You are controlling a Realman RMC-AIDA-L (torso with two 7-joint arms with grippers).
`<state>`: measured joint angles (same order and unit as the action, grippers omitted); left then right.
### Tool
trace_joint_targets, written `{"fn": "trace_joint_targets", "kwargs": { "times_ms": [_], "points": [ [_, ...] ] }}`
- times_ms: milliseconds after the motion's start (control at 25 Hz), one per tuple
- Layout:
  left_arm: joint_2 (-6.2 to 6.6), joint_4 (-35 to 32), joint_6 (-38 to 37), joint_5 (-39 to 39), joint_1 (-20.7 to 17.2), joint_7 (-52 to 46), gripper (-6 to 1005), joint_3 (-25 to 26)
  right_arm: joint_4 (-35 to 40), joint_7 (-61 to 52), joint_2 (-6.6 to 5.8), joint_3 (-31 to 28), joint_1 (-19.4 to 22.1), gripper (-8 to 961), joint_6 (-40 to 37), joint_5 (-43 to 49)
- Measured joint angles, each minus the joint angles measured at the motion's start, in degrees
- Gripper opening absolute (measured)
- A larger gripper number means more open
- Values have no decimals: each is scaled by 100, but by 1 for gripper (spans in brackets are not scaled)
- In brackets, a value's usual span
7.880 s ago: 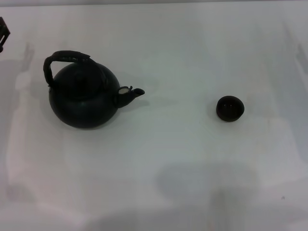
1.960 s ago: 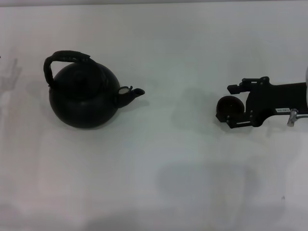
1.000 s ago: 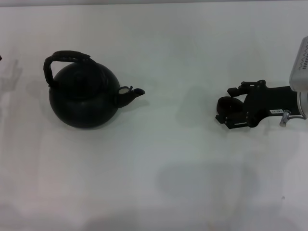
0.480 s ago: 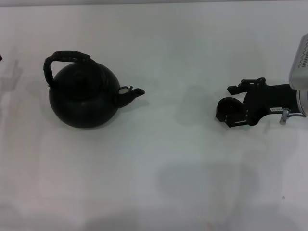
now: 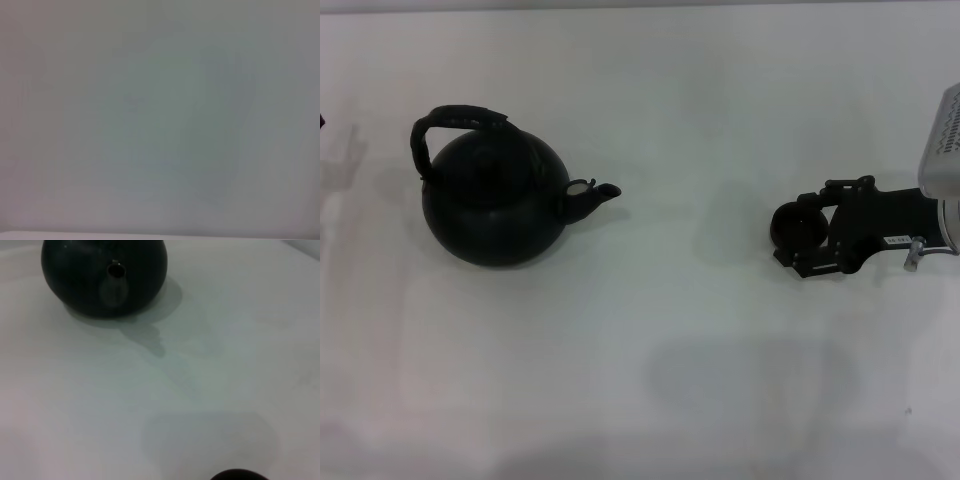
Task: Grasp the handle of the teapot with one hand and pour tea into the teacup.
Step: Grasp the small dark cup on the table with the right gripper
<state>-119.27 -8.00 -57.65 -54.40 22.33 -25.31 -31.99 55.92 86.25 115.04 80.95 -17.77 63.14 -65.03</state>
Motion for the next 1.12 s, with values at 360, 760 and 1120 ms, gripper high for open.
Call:
{"fn": "trace_joint_targets", "kwargs": {
  "times_ms": [360, 760, 1120],
  "points": [
    [0, 0, -1, 0, 8, 0, 861, 0, -89, 8, 1, 0, -11, 849, 26, -17],
    [9, 0, -1, 0, 9, 0, 862, 0, -99, 35, 16, 2, -80, 769, 11, -45],
    [9, 0, -1, 0, 14, 0, 862, 0, -109, 38, 18, 9, -96, 730, -30, -50]
  ]
}}
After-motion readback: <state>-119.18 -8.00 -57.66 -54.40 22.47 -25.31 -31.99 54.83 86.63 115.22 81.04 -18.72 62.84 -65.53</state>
